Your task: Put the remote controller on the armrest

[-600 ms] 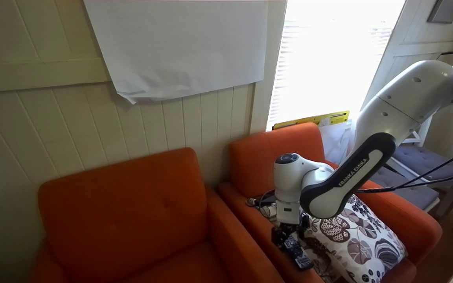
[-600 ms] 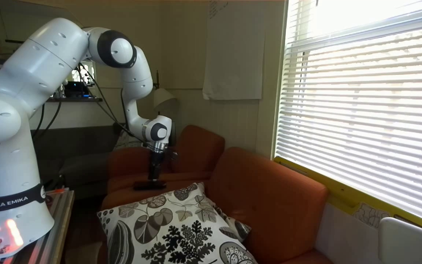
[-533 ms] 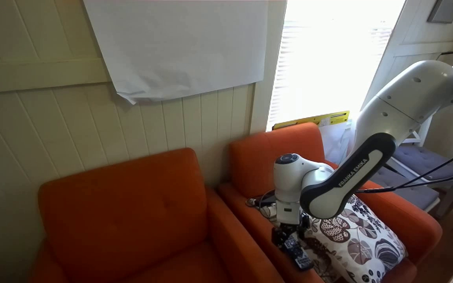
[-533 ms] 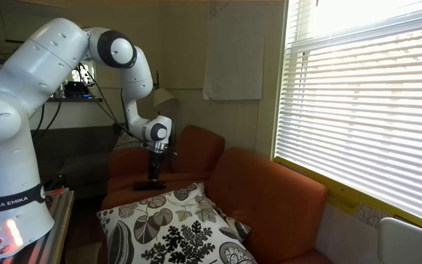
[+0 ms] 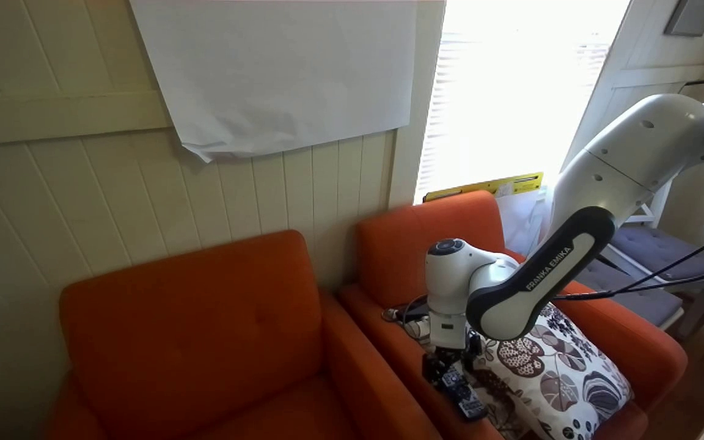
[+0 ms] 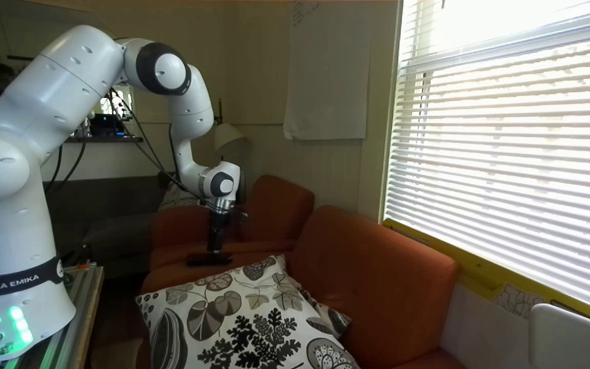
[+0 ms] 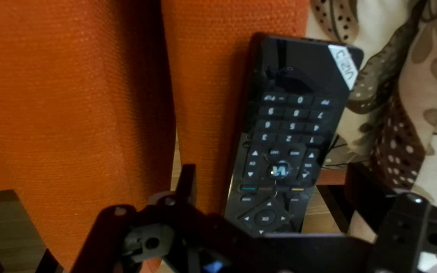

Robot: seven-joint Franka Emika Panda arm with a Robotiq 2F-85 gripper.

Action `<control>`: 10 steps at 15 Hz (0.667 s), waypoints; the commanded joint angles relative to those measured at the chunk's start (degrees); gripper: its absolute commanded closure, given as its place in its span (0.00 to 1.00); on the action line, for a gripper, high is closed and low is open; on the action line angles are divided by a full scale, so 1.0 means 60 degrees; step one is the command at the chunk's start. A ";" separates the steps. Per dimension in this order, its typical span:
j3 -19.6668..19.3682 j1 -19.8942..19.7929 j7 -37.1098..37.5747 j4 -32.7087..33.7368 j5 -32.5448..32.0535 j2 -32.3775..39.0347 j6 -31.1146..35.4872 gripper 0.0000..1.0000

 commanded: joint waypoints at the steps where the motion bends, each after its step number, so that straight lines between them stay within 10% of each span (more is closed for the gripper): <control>1: -0.0045 0.0053 -0.0038 0.0026 0.0057 0.0000 -0.0016 0.00; 10: 0.0644 -0.0033 -0.0560 -0.0080 0.0471 -0.0181 0.0136 0.00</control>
